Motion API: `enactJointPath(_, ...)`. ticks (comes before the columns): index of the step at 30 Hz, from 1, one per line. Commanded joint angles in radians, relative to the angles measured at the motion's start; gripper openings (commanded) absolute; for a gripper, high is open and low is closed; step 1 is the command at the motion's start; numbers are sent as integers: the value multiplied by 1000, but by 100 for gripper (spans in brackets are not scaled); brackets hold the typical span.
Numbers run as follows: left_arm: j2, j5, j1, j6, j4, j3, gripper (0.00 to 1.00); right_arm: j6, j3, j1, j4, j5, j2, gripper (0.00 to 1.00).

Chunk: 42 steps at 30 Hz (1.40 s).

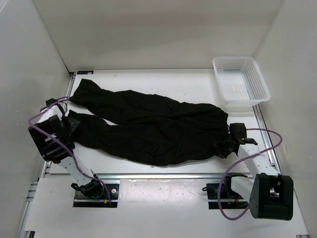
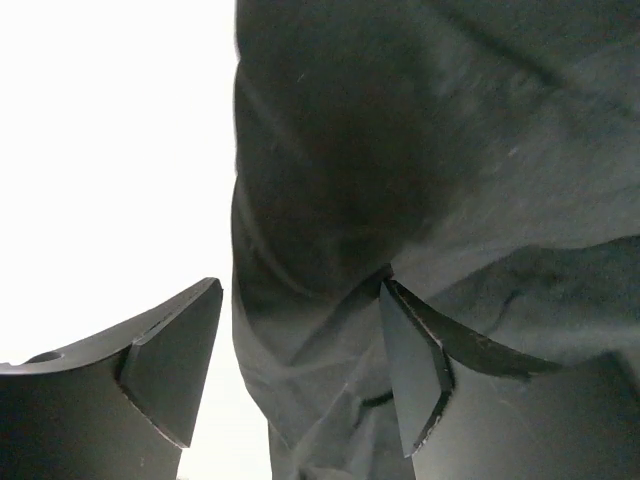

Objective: Fold and stack the trousers
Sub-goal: Fold the trousers

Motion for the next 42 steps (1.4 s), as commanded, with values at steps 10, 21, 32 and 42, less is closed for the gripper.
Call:
enactJointPath(10,2,-39,-38,-17,41,1,51,-43,62,-37,-7,41,-8,10)
enactJointPath(21,74,-45,-94,-37,50,30,53,-43,80,-37,-36,51,-38,9)
enactJointPath(32,-162,-45,-94,12,-19,186,11,-104,221,-47,-192,155,-142,0)
enactJointPath(42,-383,-56,-83,52,-189,375,11,-146,344,-47,-399,255,-342,0)
